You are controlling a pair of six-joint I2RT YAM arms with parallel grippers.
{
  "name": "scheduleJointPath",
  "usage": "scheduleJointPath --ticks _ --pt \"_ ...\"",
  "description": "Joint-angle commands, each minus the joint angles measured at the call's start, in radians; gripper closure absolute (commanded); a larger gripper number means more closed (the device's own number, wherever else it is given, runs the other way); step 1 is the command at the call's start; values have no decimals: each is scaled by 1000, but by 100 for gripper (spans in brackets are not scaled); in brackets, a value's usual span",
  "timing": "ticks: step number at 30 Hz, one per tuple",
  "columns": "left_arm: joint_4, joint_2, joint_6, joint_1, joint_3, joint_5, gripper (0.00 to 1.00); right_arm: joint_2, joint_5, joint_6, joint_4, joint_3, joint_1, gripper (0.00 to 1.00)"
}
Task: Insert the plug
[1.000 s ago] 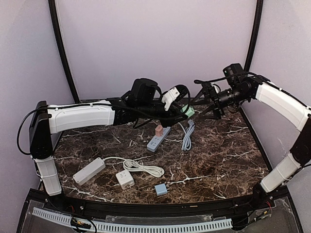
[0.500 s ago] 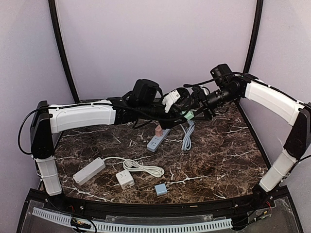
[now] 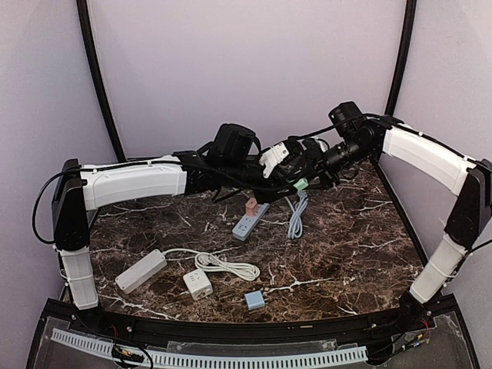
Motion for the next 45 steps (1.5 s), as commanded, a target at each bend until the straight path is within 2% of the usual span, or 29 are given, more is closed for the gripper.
scheduleJointPath --ticks 1,9,12,14,15,16,17,19,25,28,34,41,45 --pt "-46 8 25 2 35 20 99 26 26 -19 -28 42 18 57" --pt "-51 16 24 2 40 9 99 40 27 -32 -46 49 26 73" --pt "-46 20 17 2 43 12 99 41 25 -35 -48 48 27 86" --pt "-45 24 12 2 47 22 75 41 27 -37 -47 48 27 94" --pt "-41 24 2 3 42 15 47 40 30 -37 -49 49 26 97" --pt "-30 21 -3 2 38 9 37 39 33 -37 -50 49 27 99" --pt "-25 18 -9 2 25 -4 12 38 38 -37 -50 49 27 100" --pt "-9 4 -11 2 -1 -32 3 33 66 -37 -54 49 27 100" --pt "27 -83 -5 3 -131 -146 1 14 193 -43 -80 50 25 100" --pt "30 -107 -84 4 -183 -347 1 8 273 -56 -108 57 22 100" --pt "-124 -80 -284 31 -185 -520 1 -8 406 -93 -164 75 12 100" --pt "-259 -35 -409 46 -180 -574 1 -61 467 -127 -183 10 -13 100" --pt "-319 -7 -446 48 -179 -556 4 -74 464 -131 -178 -20 -23 100"
